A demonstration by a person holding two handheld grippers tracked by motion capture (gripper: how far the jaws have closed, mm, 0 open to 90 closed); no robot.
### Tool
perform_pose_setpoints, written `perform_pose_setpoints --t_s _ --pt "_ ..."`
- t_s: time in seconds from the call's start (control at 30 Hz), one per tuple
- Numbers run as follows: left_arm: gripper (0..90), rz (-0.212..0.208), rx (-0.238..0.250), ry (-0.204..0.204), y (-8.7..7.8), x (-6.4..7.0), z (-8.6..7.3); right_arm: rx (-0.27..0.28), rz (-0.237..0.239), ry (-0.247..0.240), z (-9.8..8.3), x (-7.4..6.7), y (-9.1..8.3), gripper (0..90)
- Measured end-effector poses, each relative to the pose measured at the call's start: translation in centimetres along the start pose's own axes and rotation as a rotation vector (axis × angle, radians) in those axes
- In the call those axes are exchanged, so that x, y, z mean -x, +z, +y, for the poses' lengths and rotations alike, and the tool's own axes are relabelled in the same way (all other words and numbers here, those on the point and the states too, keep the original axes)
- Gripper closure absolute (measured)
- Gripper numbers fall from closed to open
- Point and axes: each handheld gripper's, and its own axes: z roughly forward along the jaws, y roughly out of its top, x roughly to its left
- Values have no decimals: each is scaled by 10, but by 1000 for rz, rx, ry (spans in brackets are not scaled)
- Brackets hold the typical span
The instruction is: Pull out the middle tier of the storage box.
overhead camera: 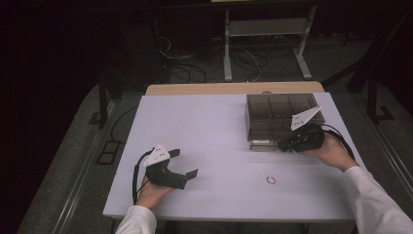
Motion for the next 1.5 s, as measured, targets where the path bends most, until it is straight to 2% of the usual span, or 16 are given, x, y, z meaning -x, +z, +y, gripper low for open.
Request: perform_pose_setpoints --t_s 0.37,0.67,1.1,1.2,1.33,1.5 --pt "0 -1 -1 1 0 0 0 -4 24 -10 -5 -7 0 810" --pt "0 -3 0 0 0 0 0 -17 25 -16 -4 -10 0 806" --pt "0 -7 4 0 0 1 0 12 15 13 1 -13 -4 735" --pt "0 -9 7 -2 0 1 0 16 18 34 2 -15 -4 718" --pt "0 -14 10 -3 -1 2 0 10 6 23 4 -17 -6 704" --pt "0 -16 12 -2 -1 2 1 9 -6 35 7 -22 -11 685"
